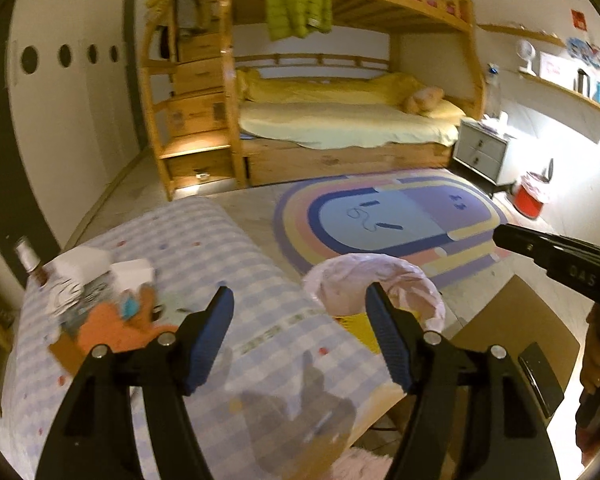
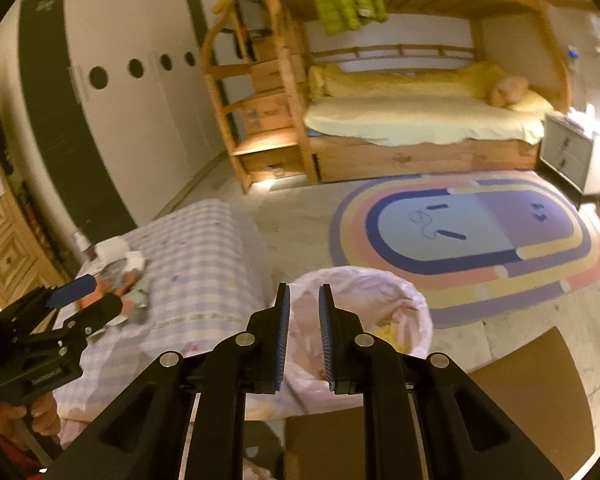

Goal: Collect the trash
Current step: 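Move both open tools back over the table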

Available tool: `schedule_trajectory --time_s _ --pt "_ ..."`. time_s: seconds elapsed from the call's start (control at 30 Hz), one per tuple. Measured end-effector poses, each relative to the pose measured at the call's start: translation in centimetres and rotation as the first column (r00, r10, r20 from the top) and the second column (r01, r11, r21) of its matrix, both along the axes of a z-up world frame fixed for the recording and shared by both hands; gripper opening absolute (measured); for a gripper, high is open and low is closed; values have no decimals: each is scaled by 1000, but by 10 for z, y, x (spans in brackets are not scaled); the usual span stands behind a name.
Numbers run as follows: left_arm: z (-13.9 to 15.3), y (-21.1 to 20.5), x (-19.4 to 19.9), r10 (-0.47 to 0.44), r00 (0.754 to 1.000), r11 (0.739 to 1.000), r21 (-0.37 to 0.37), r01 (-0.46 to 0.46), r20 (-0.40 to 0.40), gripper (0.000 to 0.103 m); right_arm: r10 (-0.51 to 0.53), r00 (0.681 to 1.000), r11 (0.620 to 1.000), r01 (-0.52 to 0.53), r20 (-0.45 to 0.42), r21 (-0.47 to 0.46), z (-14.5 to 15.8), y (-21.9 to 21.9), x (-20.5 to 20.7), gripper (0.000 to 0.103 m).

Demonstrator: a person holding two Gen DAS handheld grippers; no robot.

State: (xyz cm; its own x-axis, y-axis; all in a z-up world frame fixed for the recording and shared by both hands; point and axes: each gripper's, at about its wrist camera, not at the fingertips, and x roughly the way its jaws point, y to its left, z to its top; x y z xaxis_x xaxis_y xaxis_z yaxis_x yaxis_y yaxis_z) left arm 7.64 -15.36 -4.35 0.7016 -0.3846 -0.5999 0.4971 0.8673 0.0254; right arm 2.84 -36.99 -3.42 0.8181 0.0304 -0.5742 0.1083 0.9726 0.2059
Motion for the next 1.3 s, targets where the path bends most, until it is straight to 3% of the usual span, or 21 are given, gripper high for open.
schedule_trajectory --time_s 0.23,0.43,0.53,0.9,1.3 --pt "7 60 -11 119 993 993 -23 -118 9 67 148 989 989 -148 0 -31 14 63 5 18" --pt "3 121 -22 253 968 967 -14 -253 3 72 267 963 962 -268 -19 -50 13 114 18 34" --pt "0 154 -26 336 942 942 -14 -336 -8 73 303 952 951 -305 -28 -60 11 134 25 45" --pt "-14 230 -20 501 864 865 5 -501 -55 73 448 888 889 -455 -101 -59 -10 204 62 46" --pt "-30 249 7 540 835 841 37 -539 -109 73 514 842 847 -529 -166 -59 -33 249 115 46"
